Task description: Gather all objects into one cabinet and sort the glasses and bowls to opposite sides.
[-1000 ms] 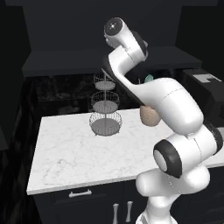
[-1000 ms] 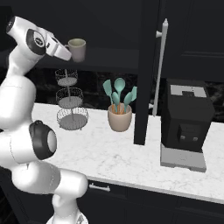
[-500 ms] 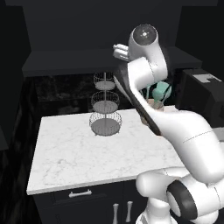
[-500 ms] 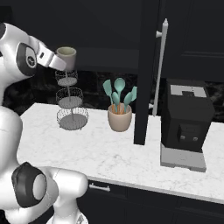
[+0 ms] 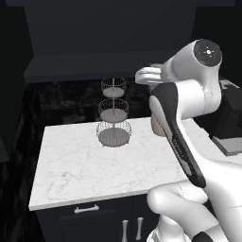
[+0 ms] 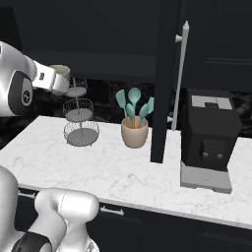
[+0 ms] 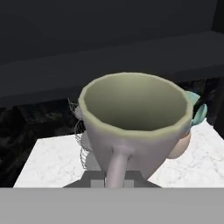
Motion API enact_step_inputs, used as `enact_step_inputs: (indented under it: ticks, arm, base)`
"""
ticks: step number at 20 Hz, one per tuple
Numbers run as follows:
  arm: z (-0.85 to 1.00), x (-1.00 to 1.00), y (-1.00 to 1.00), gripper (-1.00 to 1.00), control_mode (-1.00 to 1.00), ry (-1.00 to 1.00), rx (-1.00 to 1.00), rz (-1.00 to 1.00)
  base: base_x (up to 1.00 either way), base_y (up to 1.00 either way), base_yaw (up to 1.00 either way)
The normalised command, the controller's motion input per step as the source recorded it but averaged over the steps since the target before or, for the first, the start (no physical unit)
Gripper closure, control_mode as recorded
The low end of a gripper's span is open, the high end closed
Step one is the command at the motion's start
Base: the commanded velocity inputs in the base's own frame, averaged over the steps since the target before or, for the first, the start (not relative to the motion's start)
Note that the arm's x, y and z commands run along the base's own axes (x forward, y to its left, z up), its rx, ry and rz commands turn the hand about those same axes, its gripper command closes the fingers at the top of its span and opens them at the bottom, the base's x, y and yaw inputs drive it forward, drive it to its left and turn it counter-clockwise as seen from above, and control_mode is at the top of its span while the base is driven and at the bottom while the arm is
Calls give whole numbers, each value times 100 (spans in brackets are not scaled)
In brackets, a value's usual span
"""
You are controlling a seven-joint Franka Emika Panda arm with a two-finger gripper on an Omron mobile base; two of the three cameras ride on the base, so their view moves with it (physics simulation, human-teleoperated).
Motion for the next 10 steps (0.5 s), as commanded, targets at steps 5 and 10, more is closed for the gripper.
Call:
enact_step_inputs:
  ticks: [5, 10]
  arm:
    - [-29, -86, 0, 100, -100, 5, -17, 27]
    - [-45, -69, 0, 100, -100, 12, -10, 19]
  base:
    - [0, 0, 0]
    - [0, 0, 0]
